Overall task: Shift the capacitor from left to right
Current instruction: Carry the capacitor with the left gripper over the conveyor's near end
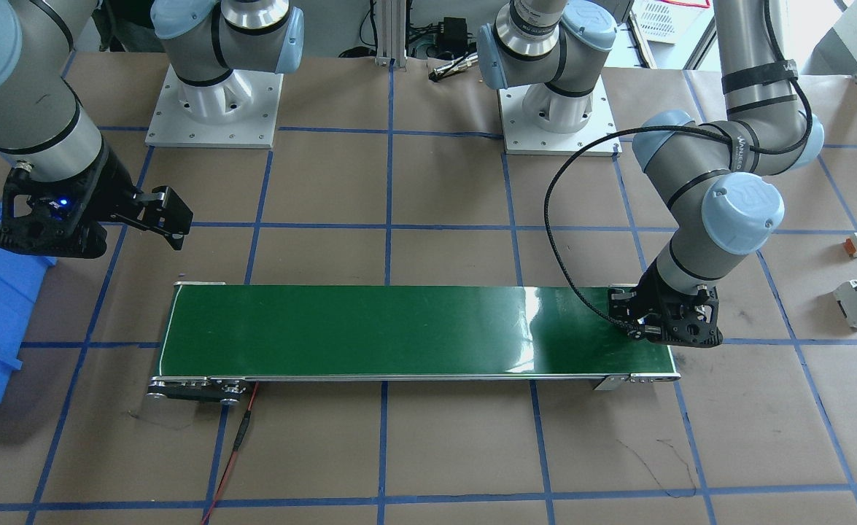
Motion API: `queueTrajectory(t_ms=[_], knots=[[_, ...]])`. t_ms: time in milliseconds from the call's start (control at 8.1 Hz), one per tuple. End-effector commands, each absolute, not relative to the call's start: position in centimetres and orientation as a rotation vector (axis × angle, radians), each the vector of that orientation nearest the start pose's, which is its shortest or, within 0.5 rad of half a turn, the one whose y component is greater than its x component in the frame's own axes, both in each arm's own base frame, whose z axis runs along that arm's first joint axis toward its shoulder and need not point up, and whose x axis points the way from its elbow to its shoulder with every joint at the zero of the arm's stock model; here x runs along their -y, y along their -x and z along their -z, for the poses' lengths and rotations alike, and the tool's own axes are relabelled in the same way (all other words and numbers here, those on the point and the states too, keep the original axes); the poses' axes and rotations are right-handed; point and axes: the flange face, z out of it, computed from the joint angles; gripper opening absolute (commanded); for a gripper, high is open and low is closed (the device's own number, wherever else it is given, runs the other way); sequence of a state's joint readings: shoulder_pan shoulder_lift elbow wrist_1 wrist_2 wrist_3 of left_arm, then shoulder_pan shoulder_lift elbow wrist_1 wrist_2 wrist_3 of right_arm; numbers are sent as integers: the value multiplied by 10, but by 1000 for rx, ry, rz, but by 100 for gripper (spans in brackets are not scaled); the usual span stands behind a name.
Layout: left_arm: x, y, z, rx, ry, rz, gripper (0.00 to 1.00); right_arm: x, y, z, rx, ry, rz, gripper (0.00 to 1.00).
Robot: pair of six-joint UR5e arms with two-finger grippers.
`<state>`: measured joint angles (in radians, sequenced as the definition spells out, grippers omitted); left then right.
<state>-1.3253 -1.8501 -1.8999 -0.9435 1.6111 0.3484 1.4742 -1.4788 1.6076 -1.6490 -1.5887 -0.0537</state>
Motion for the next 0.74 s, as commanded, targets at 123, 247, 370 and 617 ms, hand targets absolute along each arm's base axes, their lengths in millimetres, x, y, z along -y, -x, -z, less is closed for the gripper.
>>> queueTrajectory(t_ms=[123, 247, 370, 617], knots=[[572, -2, -258, -3115, -162, 249, 82, 533, -80, -431, -3154, -67, -84, 100], [573, -2, -259, -3115, -163, 268, 92, 533, -80, -430, -3154, -67, -84, 100], [573, -2, -258, -3114, -163, 267, 100, 533, -80, -430, -3154, -67, -84, 100], [573, -3, -264, -3101, -157, 291, 100, 533, -80, -430, -3154, -67, -87, 100]])
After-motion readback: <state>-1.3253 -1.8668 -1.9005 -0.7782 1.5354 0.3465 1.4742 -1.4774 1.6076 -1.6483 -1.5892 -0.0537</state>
